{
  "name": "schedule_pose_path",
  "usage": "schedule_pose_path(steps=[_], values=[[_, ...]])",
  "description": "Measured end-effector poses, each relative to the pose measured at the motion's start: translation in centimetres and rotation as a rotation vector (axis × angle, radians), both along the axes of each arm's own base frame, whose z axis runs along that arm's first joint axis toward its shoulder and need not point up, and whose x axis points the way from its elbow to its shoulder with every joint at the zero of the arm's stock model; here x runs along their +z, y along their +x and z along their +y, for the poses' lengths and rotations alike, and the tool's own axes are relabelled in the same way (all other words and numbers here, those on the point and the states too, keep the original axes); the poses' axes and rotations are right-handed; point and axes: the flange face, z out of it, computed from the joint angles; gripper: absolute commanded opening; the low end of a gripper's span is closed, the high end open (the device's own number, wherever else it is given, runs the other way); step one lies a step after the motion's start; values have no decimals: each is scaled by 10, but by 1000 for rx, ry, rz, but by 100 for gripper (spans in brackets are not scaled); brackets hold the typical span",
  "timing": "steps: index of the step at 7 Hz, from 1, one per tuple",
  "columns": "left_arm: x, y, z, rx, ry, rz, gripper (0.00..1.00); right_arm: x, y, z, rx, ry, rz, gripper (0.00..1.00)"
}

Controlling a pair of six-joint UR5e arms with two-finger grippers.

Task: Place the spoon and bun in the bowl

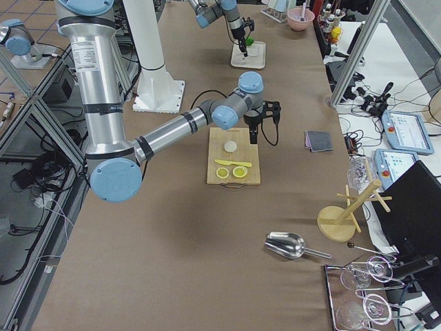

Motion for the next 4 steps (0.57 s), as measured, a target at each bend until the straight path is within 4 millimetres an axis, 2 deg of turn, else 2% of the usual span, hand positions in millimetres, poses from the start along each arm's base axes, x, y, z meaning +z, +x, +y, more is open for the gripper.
schedule_pose_path(steps=[1, 2, 3, 4], values=[[-41, 10, -10, -1, -3, 12, 0, -6, -30, 14, -13, 9, 7, 100], [-76, 20, -16, -6, -13, 15, 0, -2, -61, 31, -30, 28, 40, 100], [-96, 25, -19, -15, -28, 22, 0, 7, -86, 45, -43, 44, 81, 100], [-107, 32, -20, -22, -42, 29, 0, 20, -103, 54, -51, 42, 118, 99]])
